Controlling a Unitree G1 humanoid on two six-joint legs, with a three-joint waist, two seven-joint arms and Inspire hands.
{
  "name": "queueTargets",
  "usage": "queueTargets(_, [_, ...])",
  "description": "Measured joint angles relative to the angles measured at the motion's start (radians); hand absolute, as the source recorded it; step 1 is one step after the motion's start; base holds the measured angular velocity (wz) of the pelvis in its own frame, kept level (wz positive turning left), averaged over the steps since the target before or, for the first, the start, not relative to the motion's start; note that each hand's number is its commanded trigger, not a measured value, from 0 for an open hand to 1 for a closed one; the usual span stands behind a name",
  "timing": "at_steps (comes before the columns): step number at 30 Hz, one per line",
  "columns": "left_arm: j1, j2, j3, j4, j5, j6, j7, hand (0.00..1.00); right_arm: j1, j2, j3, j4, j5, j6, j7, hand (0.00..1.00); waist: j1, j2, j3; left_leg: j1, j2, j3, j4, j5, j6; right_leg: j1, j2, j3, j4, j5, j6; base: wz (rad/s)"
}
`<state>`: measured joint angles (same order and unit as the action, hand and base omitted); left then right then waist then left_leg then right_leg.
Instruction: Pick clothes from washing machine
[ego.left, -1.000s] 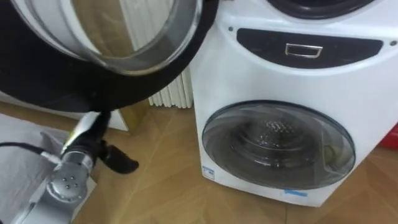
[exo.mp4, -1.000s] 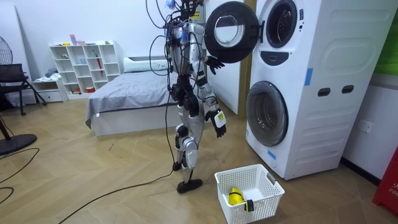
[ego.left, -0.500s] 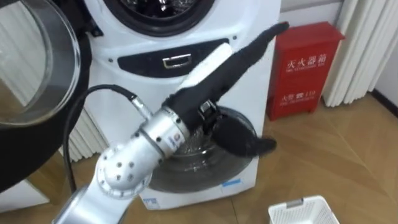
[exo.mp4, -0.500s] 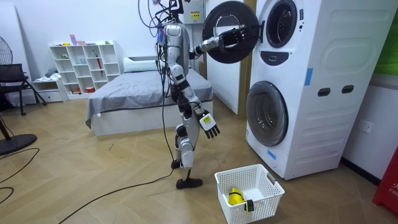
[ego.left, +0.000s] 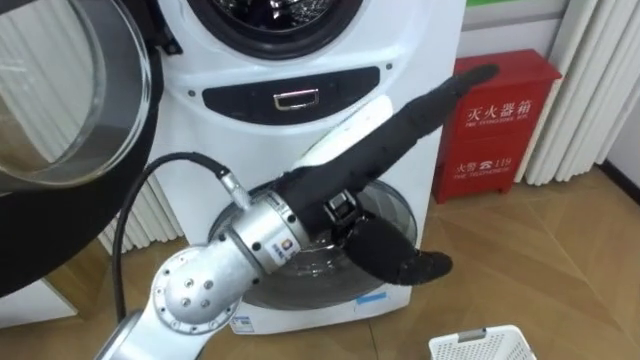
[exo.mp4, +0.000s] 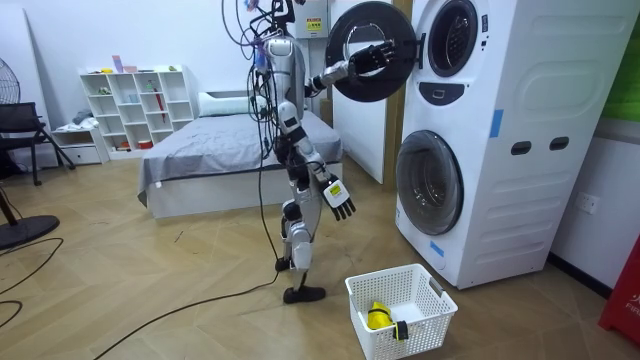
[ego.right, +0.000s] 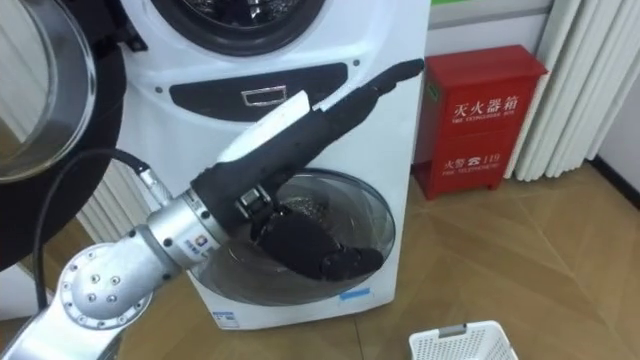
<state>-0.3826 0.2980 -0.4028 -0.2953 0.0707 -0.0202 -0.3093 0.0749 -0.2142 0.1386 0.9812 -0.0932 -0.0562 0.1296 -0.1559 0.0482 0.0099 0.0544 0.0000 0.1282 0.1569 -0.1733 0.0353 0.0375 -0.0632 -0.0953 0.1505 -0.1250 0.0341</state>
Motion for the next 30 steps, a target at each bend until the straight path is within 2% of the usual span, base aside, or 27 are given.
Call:
queueTargets(4, [0.036, -0.001, -0.006, 0.063, -0.003, -0.001, 0.0, 0.0, 0.0, 0.0, 0.002, 0.0, 0.02, 0.003, -0.019, 0.0, 0.004, -0.003, 0.0023, 0.004, 0.0, 0.003, -0.006, 0.0, 0.0, 0.0, 0.0, -0.004, 0.0, -0.003, 0.0, 0.0])
queueTargets(7, [0.106, -0.002, -0.003, 0.21, 0.011, 0.0, 0.011, 0.0, -0.003, 0.002, 0.003, -0.001, 0.001, 0.017, -0.031, 0.0, 0.006, -0.007, 0.0051, 0.002, 0.0, 0.007, -0.006, 0.0, -0.001, -0.003, 0.0, -0.005, 0.001, -0.009, -0.004, 0.0])
queueTargets(9, [0.177, -0.014, 0.009, 0.433, 0.011, 0.001, 0.057, 0.0, -0.003, 0.004, 0.002, -0.003, 0.001, 0.028, -0.036, 0.0, 0.012, -0.016, 0.0089, 0.009, 0.002, 0.008, -0.006, -0.001, -0.002, 0.002, 0.003, -0.004, 0.001, -0.012, -0.007, -0.04])
queueTargets(10, [0.195, -0.017, 0.013, 0.496, 0.011, 0.002, 0.071, 0.0, -0.001, 0.004, 0.002, -0.006, 0.001, 0.029, -0.041, 0.0, 0.017, -0.018, 0.0091, 0.01, 0.004, 0.008, -0.006, -0.002, -0.004, 0.001, 0.005, -0.002, 0.001, -0.012, -0.008, -0.07])
queueTargets(11, [0.23, -0.02, 0.03, 0.618, 0.01, 0.003, 0.09, 0.0, 0.006, 0.005, -0.001, -0.013, 0.002, 0.028, -0.05, 0.0, 0.024, -0.024, 0.0089, 0.01, 0.006, 0.008, -0.006, -0.004, -0.008, -0.001, 0.008, 0.003, 0.001, -0.014, -0.01, -0.04])
queueTargets(13, [0.283, -0.031, 0.099, 0.87, 0.009, 0.009, 0.135, 0.0, 0.014, 0.01, -0.007, -0.01, 0.009, 0.028, -0.055, 0.0, 0.035, -0.036, 0.0061, 0.01, 0.011, 0.008, -0.005, -0.008, -0.014, -0.005, 0.014, 0.004, 0.0, -0.017, -0.012, -0.02])
queueTargets(14, [0.29, -0.036, 0.124, 0.928, 0.008, 0.013, 0.146, 0.0, 0.018, 0.011, -0.01, -0.011, 0.01, 0.028, -0.057, 0.0, 0.043, -0.041, 0.0044, 0.009, 0.012, 0.008, -0.005, -0.009, -0.016, -0.005, 0.015, 0.002, -0.001, -0.018, -0.013, 0.0])
queueTargets(15, [0.297, -0.046, 0.182, 1.033, -0.003, 0.015, 0.158, 0.0, 0.033, 0.016, -0.03, -0.011, 0.01, 0.028, -0.056, 0.0, 0.056, -0.051, -0.0008, 0.009, 0.013, 0.007, -0.005, -0.011, -0.018, -0.003, 0.016, 0.002, -0.002, -0.018, -0.013, 0.0])
queueTargets(16, [0.3, -0.047, 0.228, 1.107, -0.026, 0.015, 0.184, 0.0, 0.048, 0.016, -0.046, -0.011, 0.022, 0.027, -0.055, 0.0, 0.079, -0.056, -0.0041, 0.012, 0.014, 0.007, -0.006, -0.011, -0.019, 0.001, 0.016, 0.003, 0.0, -0.018, -0.013, 0.0])
queueTargets(20, [0.303, -0.042, 0.361, 1.292, -0.164, 0.009, 0.267, 0.0, 0.063, 0.016, -0.083, -0.011, 0.025, 0.024, -0.055, 0.0, 0.11, -0.052, -0.0084, 0.03, 0.014, 0.007, -0.007, -0.014, -0.022, 0.018, 0.015, 0.001, 0.0, -0.018, -0.013, -0.01])
queueTargets(21, [0.306, -0.043, 0.404, 1.332, -0.191, 0.008, 0.287, 0.0, 0.064, 0.016, -0.085, -0.012, 0.019, 0.02, -0.058, 0.0, 0.114, -0.047, -0.0097, 0.035, 0.014, 0.007, -0.008, -0.014, -0.022, 0.023, 0.015, -0.001, 0.0, -0.018, -0.013, 0.0])
queueTargets(23, [0.308, -0.047, 0.46, 1.366, -0.198, 0.008, 0.306, 0.0, 0.07, 0.017, -0.093, -0.012, -0.001, 0.014, -0.061, 0.0, 0.127, -0.04, -0.0069, 0.046, 0.014, 0.007, -0.011, -0.014, -0.022, 0.03, 0.016, -0.002, 0.0, -0.018, -0.012, 0.0])
queueTargets(25, [0.31, -0.05, 0.511, 1.376, -0.234, 0.008, 0.319, 0.0, 0.075, 0.019, -0.121, -0.011, -0.002, 0.01, -0.061, 0.0, 0.137, -0.029, -0.0101, 0.048, 0.015, 0.007, -0.015, -0.014, -0.022, 0.03, 0.016, -0.008, -0.001, -0.018, -0.012, 0.02])
queueTargets(27, [0.311, -0.049, 0.568, 1.384, -0.318, 0.005, 0.353, 0.0, 0.073, 0.017, -0.145, -0.008, -0.007, 0.01, -0.06, 0.0, 0.155, -0.016, -0.0081, 0.061, 0.017, 0.008, -0.032, -0.016, -0.022, 0.032, 0.02, -0.007, 0.0, -0.019, -0.012, -0.08])
queueTargets(29, [0.313, -0.05, 0.622, 1.414, -0.368, 0.001, 0.37, 0.0, 0.08, 0.017, -0.163, -0.008, -0.029, 0.01, -0.049, 0.0, 0.165, -0.009, -0.0132, 0.068, 0.019, 0.014, -0.031, -0.017, -0.023, 0.036, 0.022, -0.003, 0.003, -0.021, -0.015, -0.11])
queueTargets(30, [0.313, -0.048, 0.664, 1.435, -0.385, 0.001, 0.381, 0.0, 0.085, 0.017, -0.167, -0.01, -0.048, 0.011, -0.046, 0.0, 0.166, -0.009, -0.0128, 0.07, 0.021, 0.02, -0.03, -0.018, -0.025, 0.037, 0.023, 0.0, 0.003, -0.023, -0.018, -0.12])
